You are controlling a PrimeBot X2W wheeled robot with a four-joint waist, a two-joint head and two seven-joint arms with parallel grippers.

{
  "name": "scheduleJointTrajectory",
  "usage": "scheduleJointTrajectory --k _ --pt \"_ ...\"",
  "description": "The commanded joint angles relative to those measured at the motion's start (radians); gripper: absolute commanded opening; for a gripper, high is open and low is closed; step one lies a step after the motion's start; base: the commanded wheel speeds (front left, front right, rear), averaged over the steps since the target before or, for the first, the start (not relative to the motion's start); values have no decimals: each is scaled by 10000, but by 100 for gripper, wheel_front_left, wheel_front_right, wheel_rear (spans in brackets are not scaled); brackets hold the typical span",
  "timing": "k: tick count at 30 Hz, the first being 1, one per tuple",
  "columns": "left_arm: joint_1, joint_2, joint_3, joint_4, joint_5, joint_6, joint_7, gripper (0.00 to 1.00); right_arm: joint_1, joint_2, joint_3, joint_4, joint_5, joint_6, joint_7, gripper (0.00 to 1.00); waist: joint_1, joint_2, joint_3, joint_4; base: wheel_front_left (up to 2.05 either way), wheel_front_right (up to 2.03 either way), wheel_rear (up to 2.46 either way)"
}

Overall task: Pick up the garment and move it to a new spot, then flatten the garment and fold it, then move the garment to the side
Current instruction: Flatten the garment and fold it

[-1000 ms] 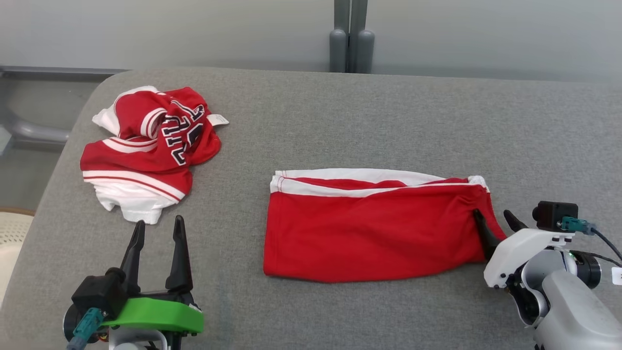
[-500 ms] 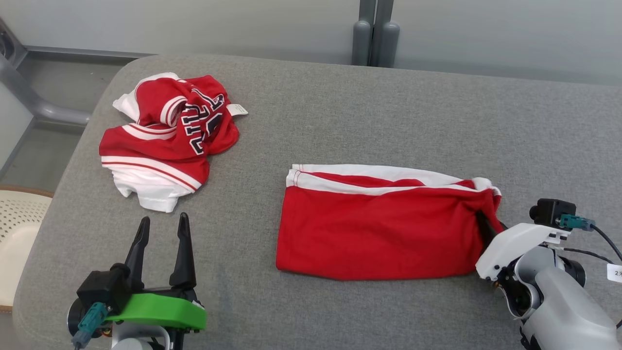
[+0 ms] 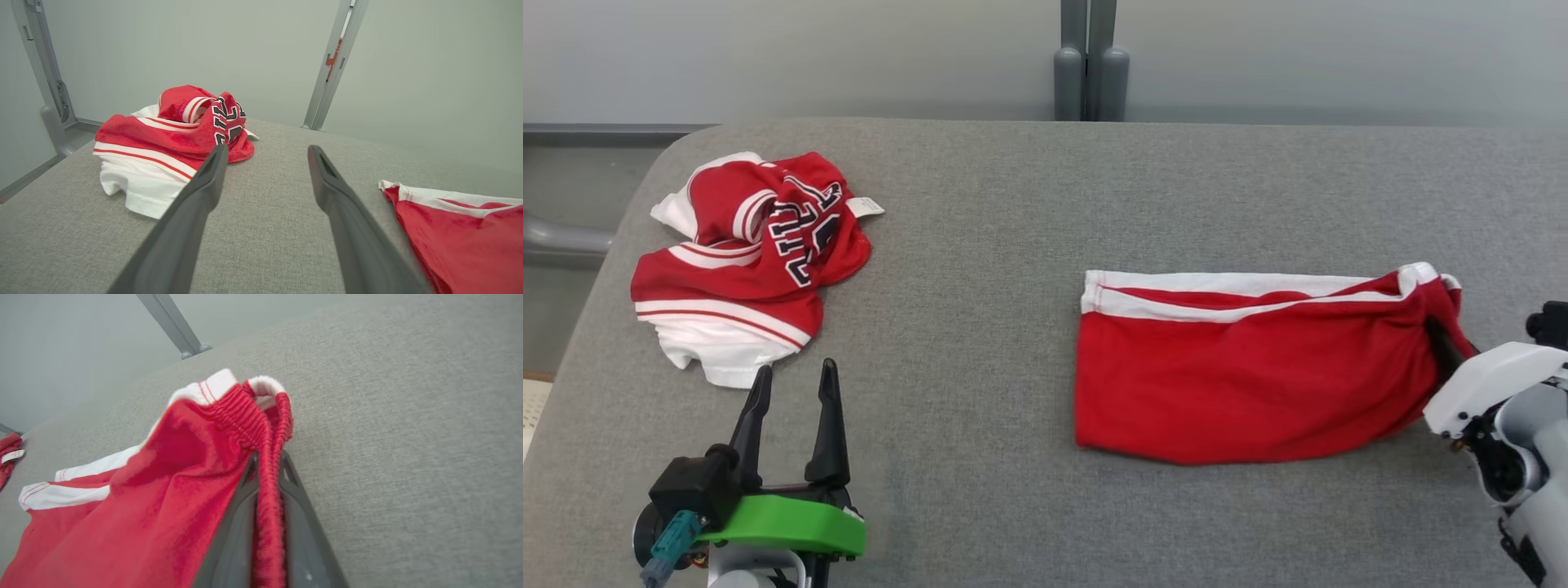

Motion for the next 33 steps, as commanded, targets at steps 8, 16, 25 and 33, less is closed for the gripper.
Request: scheduleJointTrajectory --k 8,16,25,33 --pt "222 -1 -104 127 -21 -55 -33 100 320 -10 -383 -790 489 3 481 0 1 -1 -375 -692 0 0 0" --pt "168 1 -299 272 -1 -64 -33 100 558 1484 -727 -2544 1992 3 1419 0 1 -1 -456 -568 0 0 0" --pt "-124 2 -513 483 -189 -32 -33 100 422 2864 -1477 -2338 2444 3 1664 0 1 -1 -222 445 0 0 0" --pt "-193 -2 -564 509 -325 28 -32 100 -70 3266 -1797 -1241 2031 4 1460 0 1 -1 -33 1035 0 0 0"
